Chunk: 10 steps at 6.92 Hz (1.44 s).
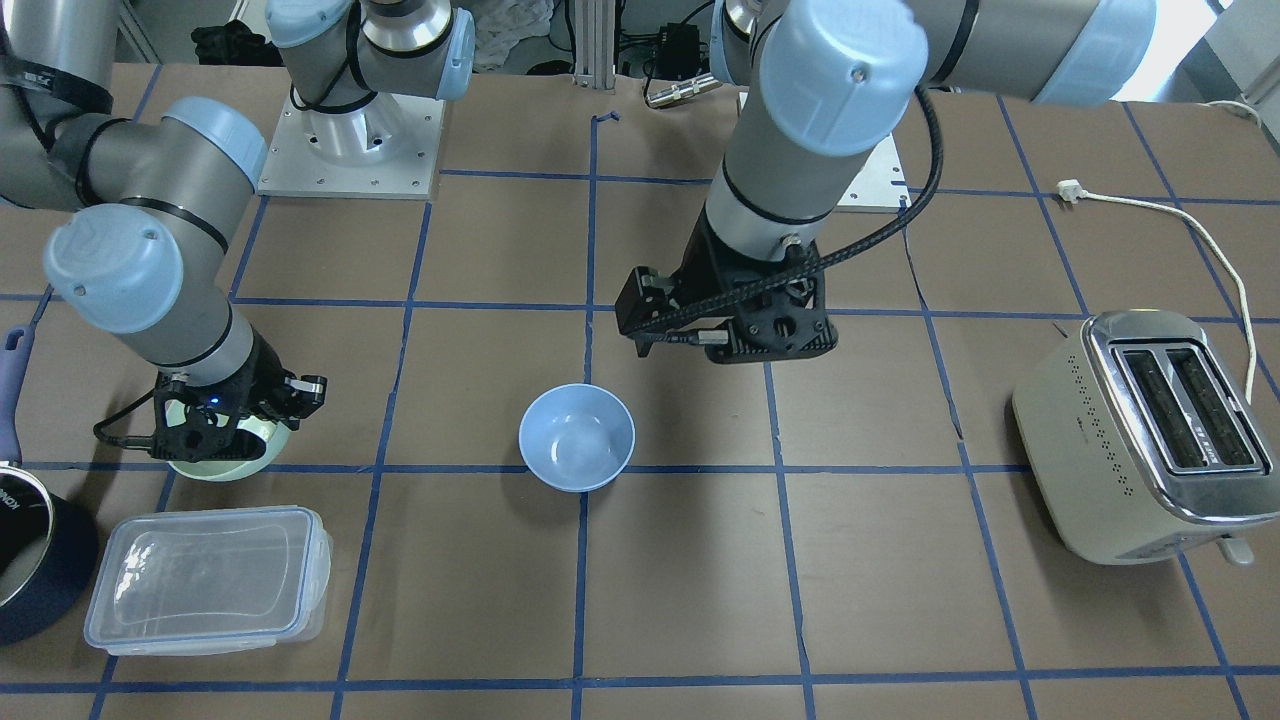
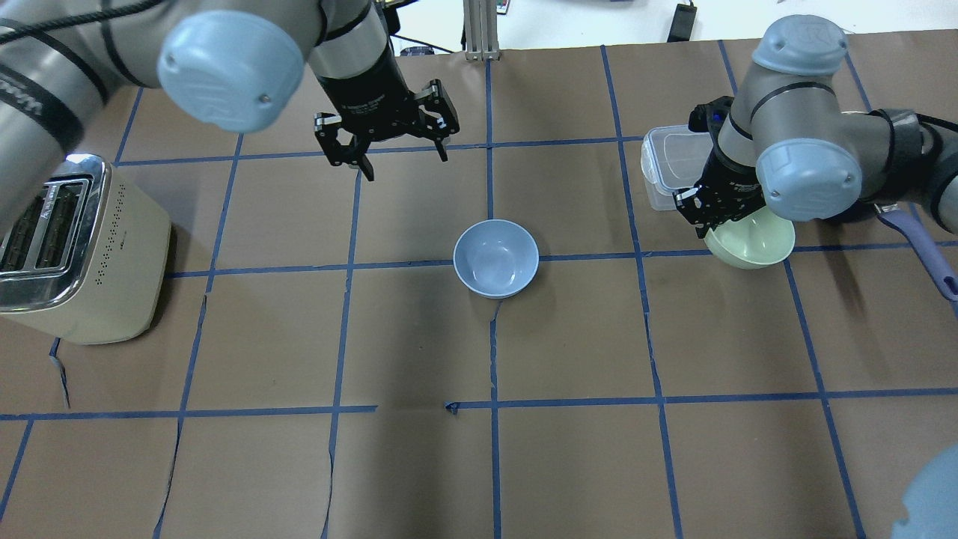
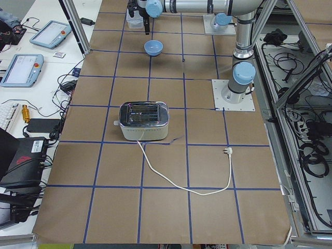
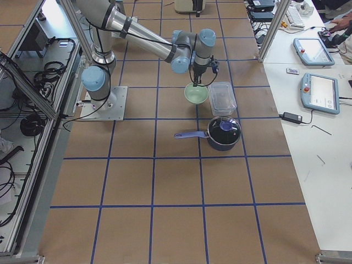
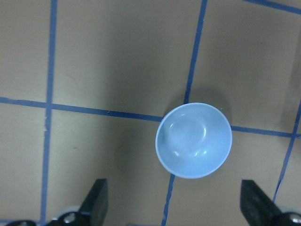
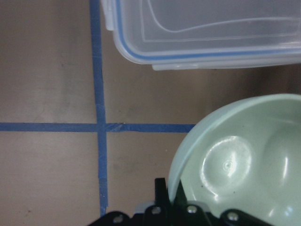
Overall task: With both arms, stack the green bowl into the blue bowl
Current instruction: 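Release blue bowl and raise left gripper while right gripper lifts green bowl, then carry the green bowl with the right gripper over the blue bowl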
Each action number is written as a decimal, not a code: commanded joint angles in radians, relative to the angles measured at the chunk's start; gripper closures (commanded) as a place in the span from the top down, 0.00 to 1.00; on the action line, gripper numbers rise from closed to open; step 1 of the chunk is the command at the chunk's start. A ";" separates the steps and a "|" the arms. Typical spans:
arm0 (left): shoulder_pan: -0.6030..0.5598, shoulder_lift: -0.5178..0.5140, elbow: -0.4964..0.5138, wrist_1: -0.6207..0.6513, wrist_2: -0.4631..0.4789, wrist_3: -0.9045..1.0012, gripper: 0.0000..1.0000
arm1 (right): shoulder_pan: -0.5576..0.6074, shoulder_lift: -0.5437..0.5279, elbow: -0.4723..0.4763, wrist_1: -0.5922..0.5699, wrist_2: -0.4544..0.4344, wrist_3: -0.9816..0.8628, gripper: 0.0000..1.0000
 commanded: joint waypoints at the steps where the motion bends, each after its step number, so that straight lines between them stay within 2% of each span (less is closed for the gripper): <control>1: 0.057 0.086 0.048 -0.237 0.072 0.095 1.00 | 0.138 -0.001 -0.086 0.014 -0.029 0.087 0.00; 3: 0.091 0.123 0.006 -0.217 0.073 0.251 1.00 | 0.262 0.041 -0.169 0.037 -0.044 0.244 0.00; 4: 0.111 0.130 -0.006 -0.157 0.095 0.308 1.00 | 0.332 0.076 -0.203 0.037 -0.052 0.325 0.00; 5: 0.151 0.129 -0.006 -0.151 0.107 0.321 1.00 | 0.389 0.117 -0.241 0.037 -0.095 0.360 0.00; 9: 0.191 0.133 -0.008 -0.120 0.107 0.346 1.00 | 0.526 0.209 -0.310 0.034 -0.080 0.571 0.00; 10: 0.191 0.130 -0.009 -0.076 0.107 0.341 1.00 | 0.555 0.226 -0.333 0.035 -0.080 0.591 0.00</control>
